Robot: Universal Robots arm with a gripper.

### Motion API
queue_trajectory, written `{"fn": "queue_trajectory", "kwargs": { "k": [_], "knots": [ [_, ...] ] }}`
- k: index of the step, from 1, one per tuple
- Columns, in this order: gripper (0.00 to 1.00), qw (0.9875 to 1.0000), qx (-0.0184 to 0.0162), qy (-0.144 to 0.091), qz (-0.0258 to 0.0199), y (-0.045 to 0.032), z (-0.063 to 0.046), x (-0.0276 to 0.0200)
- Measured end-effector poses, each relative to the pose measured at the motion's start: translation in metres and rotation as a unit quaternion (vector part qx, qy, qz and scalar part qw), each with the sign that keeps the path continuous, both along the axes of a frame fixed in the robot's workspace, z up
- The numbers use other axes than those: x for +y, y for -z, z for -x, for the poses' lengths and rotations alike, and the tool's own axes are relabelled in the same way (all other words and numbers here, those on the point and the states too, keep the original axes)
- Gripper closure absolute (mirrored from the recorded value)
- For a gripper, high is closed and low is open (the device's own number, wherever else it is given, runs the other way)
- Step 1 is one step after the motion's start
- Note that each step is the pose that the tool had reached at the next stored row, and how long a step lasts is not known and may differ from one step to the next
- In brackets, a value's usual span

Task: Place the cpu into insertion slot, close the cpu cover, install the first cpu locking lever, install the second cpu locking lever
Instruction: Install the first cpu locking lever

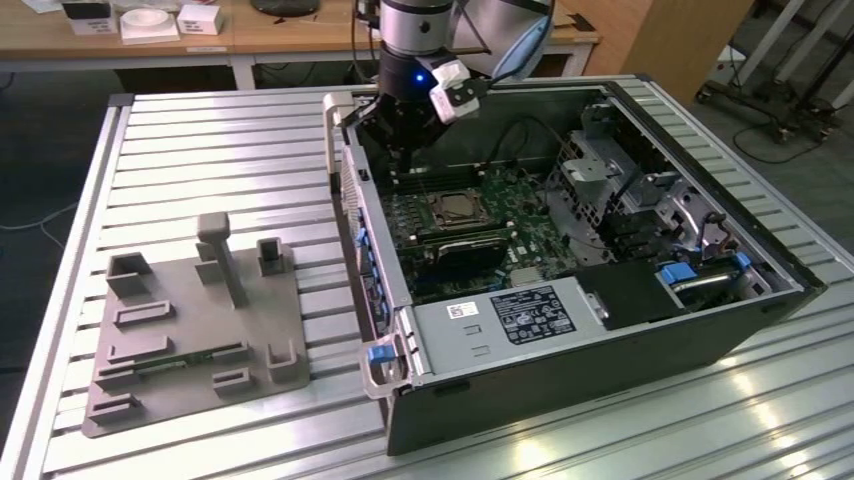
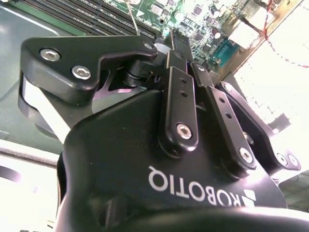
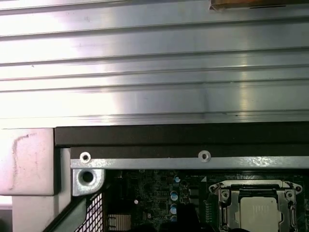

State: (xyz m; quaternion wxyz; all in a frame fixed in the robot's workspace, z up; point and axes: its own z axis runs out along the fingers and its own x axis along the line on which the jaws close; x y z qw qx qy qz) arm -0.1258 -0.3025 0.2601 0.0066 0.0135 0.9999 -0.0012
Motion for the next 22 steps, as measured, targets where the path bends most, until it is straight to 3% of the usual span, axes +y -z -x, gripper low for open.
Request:
{"fn": "queue_trajectory", "kwargs": {
  "k": [22],
  "knots": [
    [0.90,1.0000,0.0000,-0.003,0.0000,0.0009,-0.019,0.0032]
  ]
}}
